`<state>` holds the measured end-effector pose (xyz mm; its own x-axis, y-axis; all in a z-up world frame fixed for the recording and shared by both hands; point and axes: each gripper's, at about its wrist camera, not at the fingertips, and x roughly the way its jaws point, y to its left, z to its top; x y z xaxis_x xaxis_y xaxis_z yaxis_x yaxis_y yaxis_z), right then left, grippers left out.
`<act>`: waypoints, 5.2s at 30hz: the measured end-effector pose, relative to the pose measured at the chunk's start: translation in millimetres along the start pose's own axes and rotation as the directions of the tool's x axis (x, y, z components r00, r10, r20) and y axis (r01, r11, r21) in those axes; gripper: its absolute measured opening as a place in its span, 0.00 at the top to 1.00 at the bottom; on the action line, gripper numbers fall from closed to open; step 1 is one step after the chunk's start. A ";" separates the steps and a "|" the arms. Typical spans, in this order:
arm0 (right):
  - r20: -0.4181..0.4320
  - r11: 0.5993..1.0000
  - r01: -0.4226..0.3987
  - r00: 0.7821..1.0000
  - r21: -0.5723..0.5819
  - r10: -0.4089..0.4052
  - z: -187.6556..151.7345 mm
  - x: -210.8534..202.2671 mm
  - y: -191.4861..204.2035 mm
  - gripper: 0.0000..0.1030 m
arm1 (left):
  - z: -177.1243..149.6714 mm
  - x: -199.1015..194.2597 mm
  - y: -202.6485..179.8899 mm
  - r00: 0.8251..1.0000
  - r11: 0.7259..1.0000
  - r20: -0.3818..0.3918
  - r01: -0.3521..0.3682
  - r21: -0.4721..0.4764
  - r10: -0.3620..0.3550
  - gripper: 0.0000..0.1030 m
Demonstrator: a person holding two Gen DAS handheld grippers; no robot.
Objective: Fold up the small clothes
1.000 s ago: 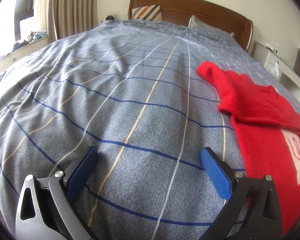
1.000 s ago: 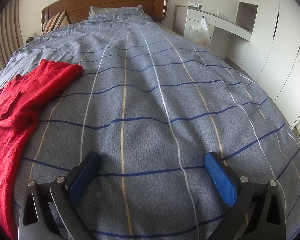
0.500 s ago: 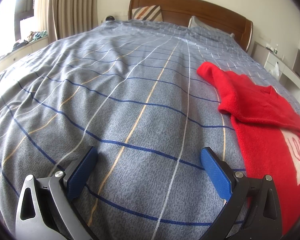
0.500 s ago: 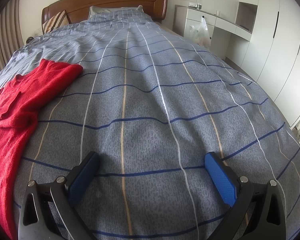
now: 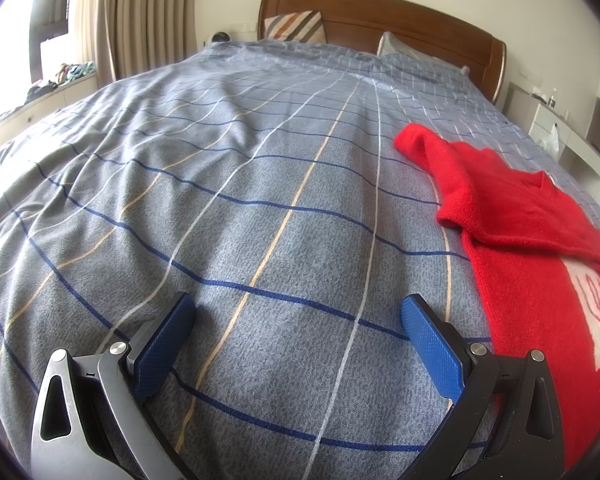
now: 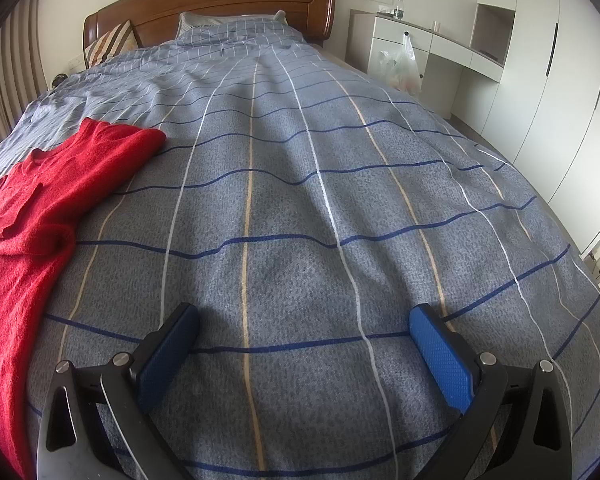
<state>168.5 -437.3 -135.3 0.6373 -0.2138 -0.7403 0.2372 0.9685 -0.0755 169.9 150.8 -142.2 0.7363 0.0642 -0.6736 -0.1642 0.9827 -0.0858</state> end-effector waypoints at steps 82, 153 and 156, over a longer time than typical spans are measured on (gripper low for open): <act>0.001 1.000 -0.001 1.000 0.001 0.001 0.1 0.3 0.4 0.00 | 1.8 1.2 -1.8 1.000 1.000 -0.005 -0.015 0.005 0.015 0.00; 0.096 0.676 -0.727 0.686 0.125 0.721 92.6 -45.9 102.2 0.96 | 132.5 -7.6 -86.5 0.848 0.858 -0.154 0.482 -0.176 -0.508 0.96; 0.084 0.721 -0.679 0.733 0.138 0.675 126.3 -5.0 115.8 0.96 | 157.8 39.8 -106.9 0.870 0.885 -0.178 0.434 -0.169 -0.461 0.96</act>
<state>285.4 -340.2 -56.0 0.6889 0.4863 -0.5375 -0.1608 0.8256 0.5408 320.4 75.8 -43.9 0.5993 -0.4276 -0.6767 0.0631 0.8680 -0.4926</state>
